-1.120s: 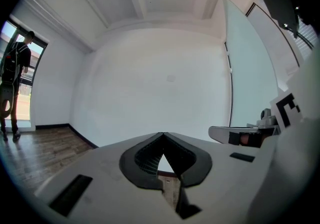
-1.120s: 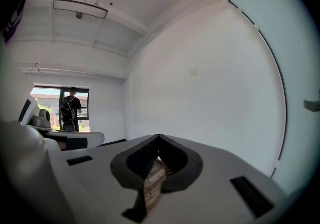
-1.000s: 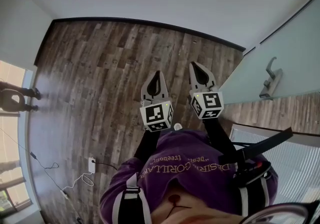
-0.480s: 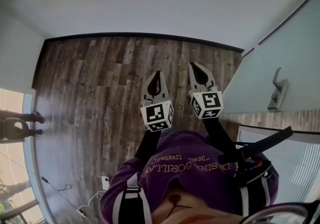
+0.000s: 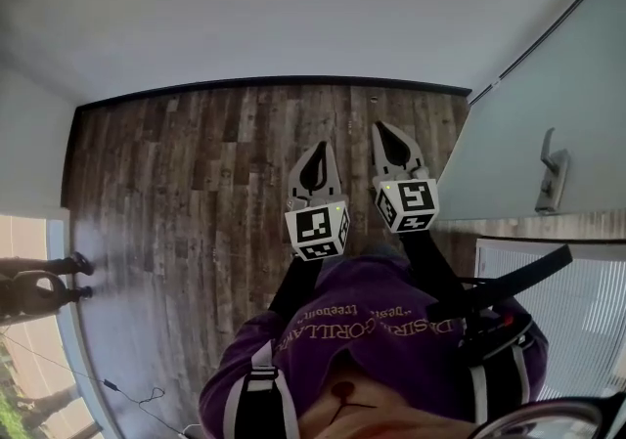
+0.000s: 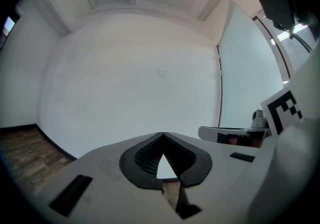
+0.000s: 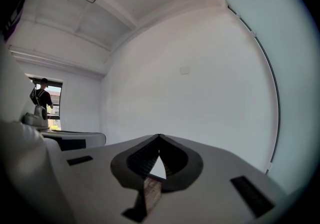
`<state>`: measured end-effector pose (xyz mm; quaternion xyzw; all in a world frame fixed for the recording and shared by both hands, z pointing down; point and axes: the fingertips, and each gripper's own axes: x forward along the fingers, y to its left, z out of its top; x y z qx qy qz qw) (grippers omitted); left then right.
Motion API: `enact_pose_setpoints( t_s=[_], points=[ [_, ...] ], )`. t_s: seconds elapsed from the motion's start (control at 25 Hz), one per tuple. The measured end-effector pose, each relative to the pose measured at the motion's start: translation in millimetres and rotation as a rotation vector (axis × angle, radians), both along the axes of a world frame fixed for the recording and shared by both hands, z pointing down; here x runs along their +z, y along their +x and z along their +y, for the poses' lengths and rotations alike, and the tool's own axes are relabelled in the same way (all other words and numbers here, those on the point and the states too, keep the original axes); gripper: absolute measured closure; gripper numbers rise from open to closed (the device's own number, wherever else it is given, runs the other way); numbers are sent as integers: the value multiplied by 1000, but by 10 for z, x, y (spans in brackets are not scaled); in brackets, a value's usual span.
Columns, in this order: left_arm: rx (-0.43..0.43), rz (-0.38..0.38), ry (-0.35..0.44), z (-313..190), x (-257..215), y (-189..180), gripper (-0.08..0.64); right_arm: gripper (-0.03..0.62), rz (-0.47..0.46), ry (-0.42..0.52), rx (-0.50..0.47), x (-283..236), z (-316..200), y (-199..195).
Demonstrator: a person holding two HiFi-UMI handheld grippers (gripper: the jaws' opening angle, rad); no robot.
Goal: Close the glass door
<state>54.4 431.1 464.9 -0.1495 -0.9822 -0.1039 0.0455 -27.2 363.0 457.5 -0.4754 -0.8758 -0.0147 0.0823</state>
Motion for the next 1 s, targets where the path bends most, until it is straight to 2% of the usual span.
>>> enact_pose_setpoints(
  t_s=[0.16,0.32,0.48,0.64,0.84,1.0],
  points=[
    [6,-4,32,143,46,-49,558,603,-4,24,45,37,-6,-67],
    [28,-12,74,121,92,-256,558,603,-8,32,86,60,-91,-252],
    [78,-5,56,68,108,-520,559,603,0,19,126,85,-118,-517],
    [92,6,51,88,139,-758,558,603,-6,3,147,77,-126,-752],
    [183,-10,9,78,18,-1421,559,603,-19,-18,212,17,-144,-1263],
    [273,-4,-3,-146,10,-1910,558,603,-14,-18,291,11,-381,-1701]
  ],
)
